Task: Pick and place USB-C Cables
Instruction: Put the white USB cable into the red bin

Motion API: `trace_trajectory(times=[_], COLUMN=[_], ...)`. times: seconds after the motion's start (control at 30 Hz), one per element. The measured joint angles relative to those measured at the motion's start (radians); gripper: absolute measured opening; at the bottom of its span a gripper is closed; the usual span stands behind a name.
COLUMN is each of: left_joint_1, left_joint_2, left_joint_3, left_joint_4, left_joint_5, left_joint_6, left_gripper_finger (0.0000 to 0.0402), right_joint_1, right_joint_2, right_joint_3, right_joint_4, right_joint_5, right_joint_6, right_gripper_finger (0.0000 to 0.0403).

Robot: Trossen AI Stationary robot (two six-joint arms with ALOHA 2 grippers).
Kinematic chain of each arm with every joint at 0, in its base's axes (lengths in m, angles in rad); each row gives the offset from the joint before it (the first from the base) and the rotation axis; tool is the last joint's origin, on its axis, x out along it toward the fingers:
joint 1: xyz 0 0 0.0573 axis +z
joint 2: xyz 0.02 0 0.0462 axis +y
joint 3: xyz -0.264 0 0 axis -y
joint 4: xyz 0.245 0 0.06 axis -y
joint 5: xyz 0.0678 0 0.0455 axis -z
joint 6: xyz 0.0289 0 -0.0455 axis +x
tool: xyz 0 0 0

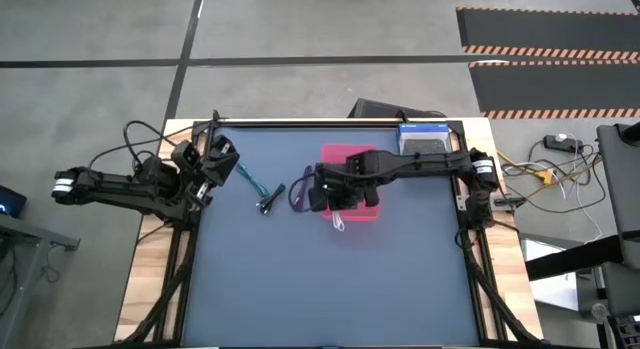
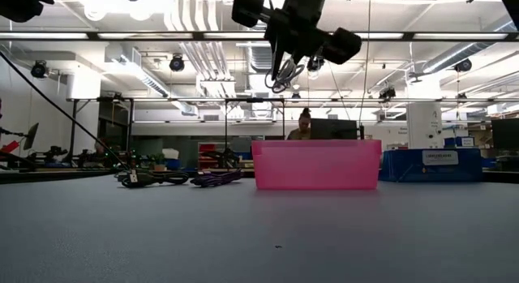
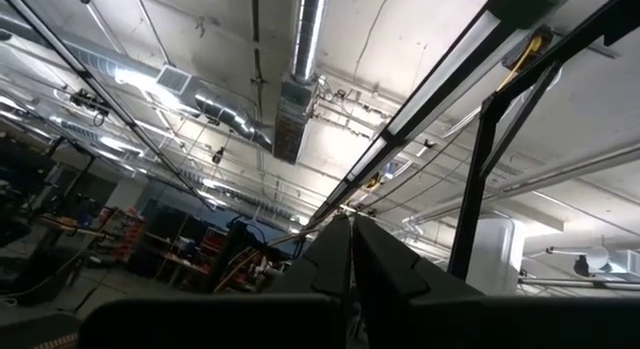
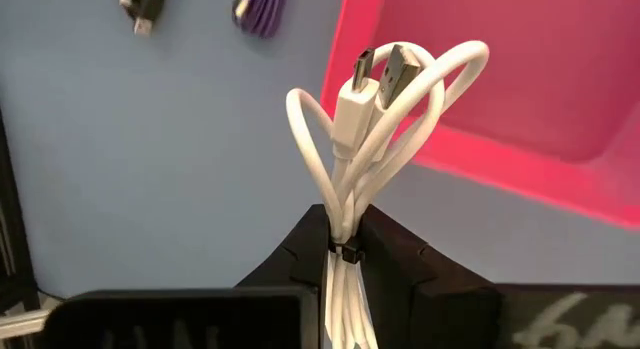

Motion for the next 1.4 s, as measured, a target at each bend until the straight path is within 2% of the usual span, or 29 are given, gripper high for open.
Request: trace_trajectory(times=[0.33, 0.6, 0.8, 1.4], left_joint_1=[0.000, 0.000, 0.000, 0.001], left_joint_2=[0.014, 0.025, 0.028, 0.042], left_joint_3=[0.000, 0.000, 0.000, 0.000], left_joint_4=[-0.001, 0.002, 0.000, 0.000], left_joint_5=[-0.075, -0.107, -0.139, -0.184], left_joint_6=[0.000, 0.000, 0.004, 0.007], left_gripper_finger=[0.0000, 0.0000, 0.0000, 0.0000], right_joint_1=[-0.143, -0.244, -0.308, -0.317], right_joint_2=[0.002, 0.002, 0.046, 0.208], right_joint_3=[0.000, 0.000, 0.000, -0.001], right_joint_4=[0.010, 0.155, 0.098, -0.026], right_joint_5=[0.040, 0.044, 0.054, 0.100], right_joint_6=[-0.137, -0.244, -0.330, -0.331], right_gripper_finger=[0.0032, 0.0032, 0.0032, 0.0033])
